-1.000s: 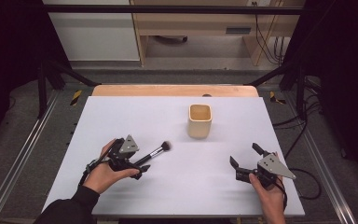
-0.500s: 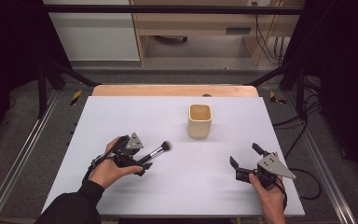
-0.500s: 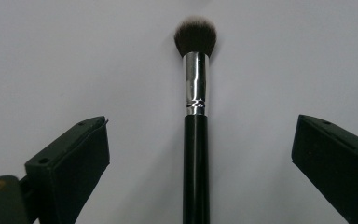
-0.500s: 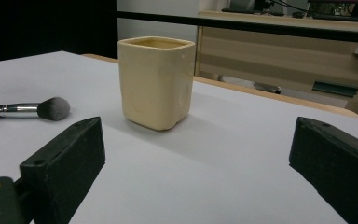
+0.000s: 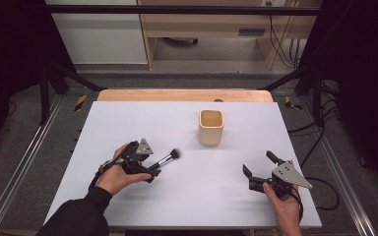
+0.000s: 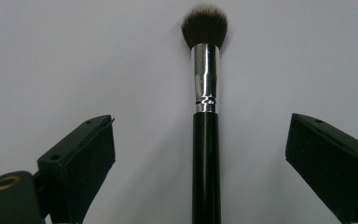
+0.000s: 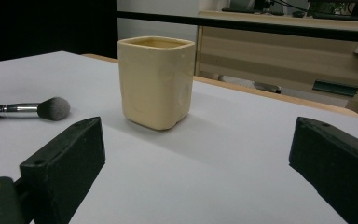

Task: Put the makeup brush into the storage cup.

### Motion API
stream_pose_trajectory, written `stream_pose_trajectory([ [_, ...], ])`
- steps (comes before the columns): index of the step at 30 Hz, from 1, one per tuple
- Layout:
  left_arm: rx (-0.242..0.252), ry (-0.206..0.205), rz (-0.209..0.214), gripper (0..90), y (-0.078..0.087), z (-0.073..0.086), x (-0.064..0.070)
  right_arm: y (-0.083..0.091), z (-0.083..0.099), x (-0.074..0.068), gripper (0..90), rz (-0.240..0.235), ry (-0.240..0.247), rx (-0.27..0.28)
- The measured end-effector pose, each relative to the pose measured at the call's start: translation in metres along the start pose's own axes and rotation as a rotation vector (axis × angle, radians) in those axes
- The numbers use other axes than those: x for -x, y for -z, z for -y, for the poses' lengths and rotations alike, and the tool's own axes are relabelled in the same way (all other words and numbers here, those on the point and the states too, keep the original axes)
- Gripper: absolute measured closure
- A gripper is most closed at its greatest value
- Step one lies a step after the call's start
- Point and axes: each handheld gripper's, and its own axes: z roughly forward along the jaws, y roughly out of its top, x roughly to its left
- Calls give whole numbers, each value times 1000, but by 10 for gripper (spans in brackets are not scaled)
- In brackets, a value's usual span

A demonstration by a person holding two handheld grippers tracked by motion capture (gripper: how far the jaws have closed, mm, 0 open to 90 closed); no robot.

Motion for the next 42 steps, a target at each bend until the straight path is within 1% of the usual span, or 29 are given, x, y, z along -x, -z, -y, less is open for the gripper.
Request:
stream_pose_trajectory([
  [3,-11,6,3,129,-3,0,0,0,0,0,37,0,0,1],
  [7,-29,2,11,229,-5,0,0,0,0,0,38,0,-1,2],
  [9,-40,7,25,276,-6,-1,-1,0,0,0,38,0,-1,2],
  [12,-52,2,22,349,-9,-1,0,0,0,0,38,-1,0,-1],
  [13,-57,0,29,371,-9,-1,0,0,0,0,38,-1,0,0],
  [15,-68,-1,32,403,-10,-1,1,0,0,0,38,0,0,0],
  [16,-72,-2,40,416,-11,-1,1,0,0,0,38,-1,0,0],
  [19,-82,-3,38,463,-11,-1,1,0,0,0,38,0,0,0],
  [24,-109,-11,49,540,-13,0,1,0,1,0,39,0,1,-1],
  [25,-112,-9,54,547,-13,0,1,0,1,0,39,1,0,-1],
  [28,-118,-9,53,574,-14,0,1,0,1,0,39,1,0,-3],
  [29,-127,-15,52,579,-14,0,1,0,1,0,40,1,-1,-3],
  [31,-125,-15,46,606,-14,0,1,-1,1,0,40,1,-1,-1],
  [32,-118,-2,45,616,-14,1,1,0,1,0,40,2,0,-3],
  [33,-121,-1,50,616,-14,1,1,0,1,0,40,2,1,-3],
  [42,-136,3,52,653,-17,3,1,0,1,0,41,2,0,-2],
])
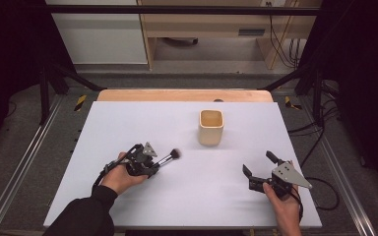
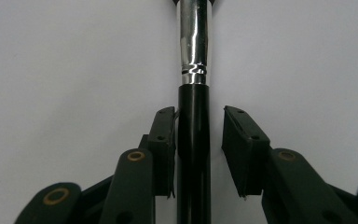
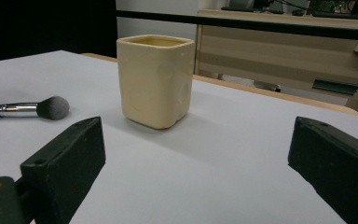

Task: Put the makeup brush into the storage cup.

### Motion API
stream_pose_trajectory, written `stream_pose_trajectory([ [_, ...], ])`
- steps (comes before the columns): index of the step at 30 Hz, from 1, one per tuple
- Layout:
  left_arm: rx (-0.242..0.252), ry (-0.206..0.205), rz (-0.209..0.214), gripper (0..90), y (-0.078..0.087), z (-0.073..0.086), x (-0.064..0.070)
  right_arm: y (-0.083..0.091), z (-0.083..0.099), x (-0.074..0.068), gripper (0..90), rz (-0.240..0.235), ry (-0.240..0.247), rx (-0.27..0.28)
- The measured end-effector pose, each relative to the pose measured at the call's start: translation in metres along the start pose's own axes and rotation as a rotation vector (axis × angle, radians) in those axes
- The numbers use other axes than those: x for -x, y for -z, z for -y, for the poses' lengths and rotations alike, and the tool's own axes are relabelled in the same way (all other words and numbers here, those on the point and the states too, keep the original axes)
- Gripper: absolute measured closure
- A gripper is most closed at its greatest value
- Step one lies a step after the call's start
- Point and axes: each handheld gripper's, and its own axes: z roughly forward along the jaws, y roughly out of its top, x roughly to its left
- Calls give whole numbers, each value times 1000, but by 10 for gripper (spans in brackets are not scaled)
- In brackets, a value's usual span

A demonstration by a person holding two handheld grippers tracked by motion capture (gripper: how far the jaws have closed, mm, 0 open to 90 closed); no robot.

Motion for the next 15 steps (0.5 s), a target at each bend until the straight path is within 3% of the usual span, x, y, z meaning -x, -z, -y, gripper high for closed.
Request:
stream_pose_trajectory([
  [15,-4,2,1,732,-1,1,-1,0,0,0,42,0,-1,-1],
])
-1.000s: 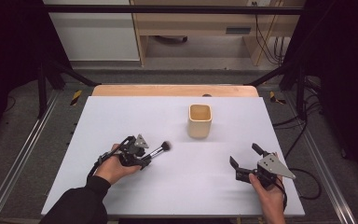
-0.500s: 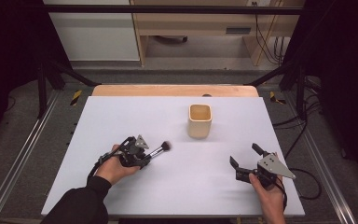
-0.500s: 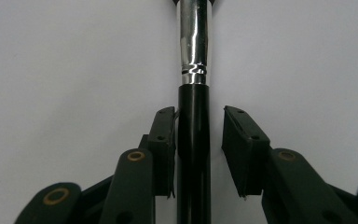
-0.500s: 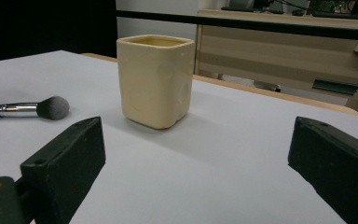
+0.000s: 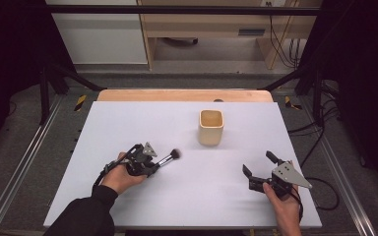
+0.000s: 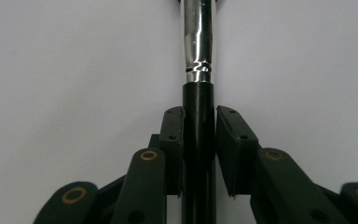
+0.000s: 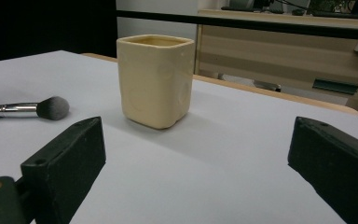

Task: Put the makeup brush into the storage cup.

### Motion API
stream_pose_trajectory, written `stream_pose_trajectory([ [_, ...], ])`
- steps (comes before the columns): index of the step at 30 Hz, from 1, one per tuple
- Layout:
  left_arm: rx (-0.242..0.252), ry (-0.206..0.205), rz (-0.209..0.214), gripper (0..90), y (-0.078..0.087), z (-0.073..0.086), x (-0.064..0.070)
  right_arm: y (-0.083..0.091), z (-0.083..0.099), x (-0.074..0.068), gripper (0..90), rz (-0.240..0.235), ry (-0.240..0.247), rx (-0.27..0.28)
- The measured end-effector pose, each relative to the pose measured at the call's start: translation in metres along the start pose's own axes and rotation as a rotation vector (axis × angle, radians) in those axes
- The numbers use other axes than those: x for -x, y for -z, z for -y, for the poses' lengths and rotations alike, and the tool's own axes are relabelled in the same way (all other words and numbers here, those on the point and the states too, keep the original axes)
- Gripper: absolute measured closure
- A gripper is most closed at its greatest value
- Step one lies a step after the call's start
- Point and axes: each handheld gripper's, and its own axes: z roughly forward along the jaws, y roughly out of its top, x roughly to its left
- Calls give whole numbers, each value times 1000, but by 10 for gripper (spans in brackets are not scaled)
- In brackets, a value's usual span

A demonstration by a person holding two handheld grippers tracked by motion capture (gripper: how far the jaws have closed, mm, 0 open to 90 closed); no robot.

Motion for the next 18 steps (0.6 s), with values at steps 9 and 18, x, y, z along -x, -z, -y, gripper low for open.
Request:
stream_pose_trajectory([
  [9,0,-5,-7,741,0,0,1,0,0,0,42,-1,4,3],
  [18,17,-30,-20,744,1,0,2,0,0,0,43,1,-5,-3],
])
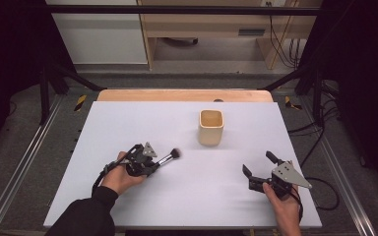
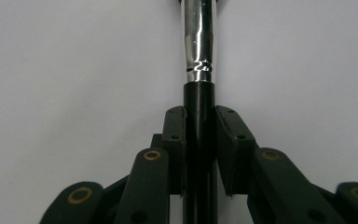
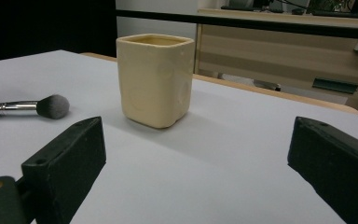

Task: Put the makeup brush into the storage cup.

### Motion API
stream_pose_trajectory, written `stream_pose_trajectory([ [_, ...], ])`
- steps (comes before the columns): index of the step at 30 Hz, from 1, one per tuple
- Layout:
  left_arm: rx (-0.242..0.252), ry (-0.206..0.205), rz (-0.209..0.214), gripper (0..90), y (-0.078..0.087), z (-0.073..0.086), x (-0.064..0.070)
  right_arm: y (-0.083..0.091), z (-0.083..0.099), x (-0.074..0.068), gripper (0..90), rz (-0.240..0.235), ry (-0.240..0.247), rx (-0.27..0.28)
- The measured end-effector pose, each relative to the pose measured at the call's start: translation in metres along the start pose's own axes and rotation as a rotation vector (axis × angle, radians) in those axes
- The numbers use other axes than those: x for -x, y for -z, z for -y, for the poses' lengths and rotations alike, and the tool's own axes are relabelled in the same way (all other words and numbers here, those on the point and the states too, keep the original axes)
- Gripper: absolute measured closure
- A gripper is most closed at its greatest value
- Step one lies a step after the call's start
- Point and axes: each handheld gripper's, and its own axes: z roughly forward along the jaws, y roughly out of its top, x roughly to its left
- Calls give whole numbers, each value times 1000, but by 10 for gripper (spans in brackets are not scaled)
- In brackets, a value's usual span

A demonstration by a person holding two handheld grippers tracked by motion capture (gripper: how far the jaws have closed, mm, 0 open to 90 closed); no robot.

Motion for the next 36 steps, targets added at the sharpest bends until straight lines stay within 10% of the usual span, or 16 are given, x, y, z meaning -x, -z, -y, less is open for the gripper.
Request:
stream_pose_trajectory([
  [16,138,12,13,744,10,-4,4,0,0,-1,43,0,-2,4],
  [36,186,-17,47,744,12,-15,13,-2,-1,-4,43,-6,-5,6],
])
